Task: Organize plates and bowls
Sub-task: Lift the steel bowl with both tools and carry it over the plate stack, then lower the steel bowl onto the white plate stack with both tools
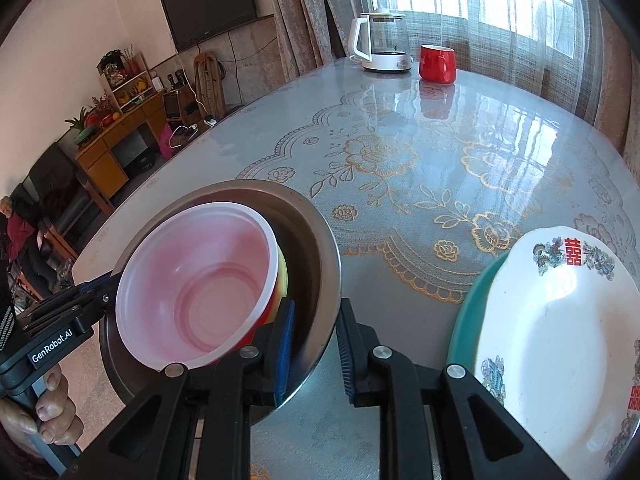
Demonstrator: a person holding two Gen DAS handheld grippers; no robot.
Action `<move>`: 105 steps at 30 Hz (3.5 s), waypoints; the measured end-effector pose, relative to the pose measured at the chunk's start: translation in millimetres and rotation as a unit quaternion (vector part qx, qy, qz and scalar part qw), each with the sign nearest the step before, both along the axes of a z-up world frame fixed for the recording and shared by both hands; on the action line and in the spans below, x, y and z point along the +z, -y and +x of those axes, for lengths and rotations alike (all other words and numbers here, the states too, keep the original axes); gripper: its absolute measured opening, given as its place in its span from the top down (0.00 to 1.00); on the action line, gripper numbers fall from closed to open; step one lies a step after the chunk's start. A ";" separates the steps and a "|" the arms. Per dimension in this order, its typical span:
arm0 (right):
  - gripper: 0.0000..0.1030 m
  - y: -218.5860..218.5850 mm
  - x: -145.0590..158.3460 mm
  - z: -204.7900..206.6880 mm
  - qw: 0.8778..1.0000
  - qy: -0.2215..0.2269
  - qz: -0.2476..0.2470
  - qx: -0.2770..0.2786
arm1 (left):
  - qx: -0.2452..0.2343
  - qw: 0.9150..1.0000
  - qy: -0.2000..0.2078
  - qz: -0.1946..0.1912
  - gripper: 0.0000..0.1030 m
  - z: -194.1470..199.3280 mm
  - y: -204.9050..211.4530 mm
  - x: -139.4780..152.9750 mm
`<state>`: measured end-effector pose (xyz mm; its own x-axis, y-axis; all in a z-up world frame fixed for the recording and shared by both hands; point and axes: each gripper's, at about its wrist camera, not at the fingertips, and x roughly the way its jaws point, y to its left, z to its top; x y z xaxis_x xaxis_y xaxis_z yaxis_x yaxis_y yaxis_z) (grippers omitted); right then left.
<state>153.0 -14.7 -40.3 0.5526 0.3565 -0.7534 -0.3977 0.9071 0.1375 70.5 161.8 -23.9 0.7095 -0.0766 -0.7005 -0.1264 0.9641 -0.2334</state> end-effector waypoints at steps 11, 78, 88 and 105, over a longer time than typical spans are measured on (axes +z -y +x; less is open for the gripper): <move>0.81 3.6 -0.7 1.4 0.999 -0.022 0.024 -0.002 | 0.009 1.000 0.006 0.007 0.83 -8.4 -1.6 -2.3; 0.82 239.0 38.9 -48.8 0.965 0.030 0.072 -0.249 | -0.233 0.972 0.012 0.039 0.84 54.2 232.3 38.4; 0.83 236.4 34.9 -51.3 0.965 0.022 0.076 -0.251 | -0.235 0.972 0.000 0.017 0.83 58.1 224.8 32.7; 0.83 232.8 33.7 -48.9 0.968 0.023 0.066 -0.240 | -0.234 0.972 -0.012 0.013 0.82 60.2 221.9 35.7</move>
